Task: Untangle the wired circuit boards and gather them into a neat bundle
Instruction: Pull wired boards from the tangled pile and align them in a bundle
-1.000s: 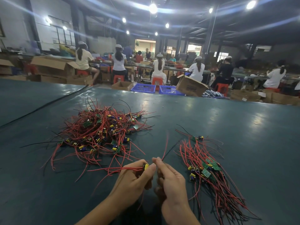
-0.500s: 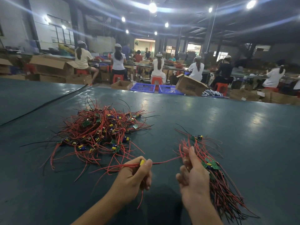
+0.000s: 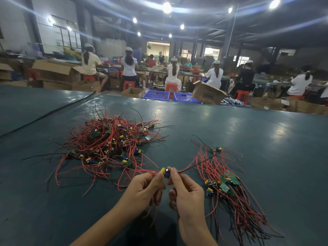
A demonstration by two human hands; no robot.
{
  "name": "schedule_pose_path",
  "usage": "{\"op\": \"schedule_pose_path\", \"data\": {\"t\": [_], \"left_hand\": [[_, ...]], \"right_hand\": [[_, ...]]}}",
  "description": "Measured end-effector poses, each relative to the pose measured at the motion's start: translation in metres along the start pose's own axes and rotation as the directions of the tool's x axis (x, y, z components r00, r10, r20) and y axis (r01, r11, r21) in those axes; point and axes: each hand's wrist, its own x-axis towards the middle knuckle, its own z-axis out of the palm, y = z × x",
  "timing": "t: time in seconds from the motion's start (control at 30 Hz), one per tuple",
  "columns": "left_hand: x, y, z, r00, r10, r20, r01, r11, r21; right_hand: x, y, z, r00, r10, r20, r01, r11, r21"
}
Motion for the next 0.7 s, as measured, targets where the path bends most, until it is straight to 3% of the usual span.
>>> {"op": "schedule_pose_path", "data": {"t": [0.1,0.17,0.23,0.3,0.47,0.7], "left_hand": [[-0.001,-0.003,-0.001,0.999,-0.014,-0.032,0.017,0.996,0.086],[-0.003,-0.008,-0.006,0.994,0.067,-0.088,-0.038,0.956,0.290],[-0.004,-0.013,-0.015,0.974,0.209,-0.090,-0.115,0.792,0.599],[-0.003,-0.017,-0.024,0.954,0.295,-0.047,-0.146,0.598,0.788],[-0.002,-0.030,-0.038,0.996,0.032,-0.082,0.060,0.435,0.898],[0.001,-0.030,-0.049,1.000,0.016,0.021,-0.025,0.327,0.945]], "right_hand": [[0.004,-0.007,-0.006,0.982,-0.129,-0.140,0.140,0.988,0.068],[0.011,-0.014,-0.014,0.946,-0.144,-0.290,0.191,0.972,0.140],[0.019,-0.018,-0.023,0.901,-0.089,-0.424,0.192,0.959,0.207],[0.024,-0.019,-0.031,0.872,0.014,-0.490,0.138,0.952,0.273],[0.027,-0.015,-0.040,0.852,0.222,-0.474,-0.062,0.942,0.329],[0.024,-0.008,-0.032,0.921,0.185,-0.343,-0.095,0.960,0.263]]}}
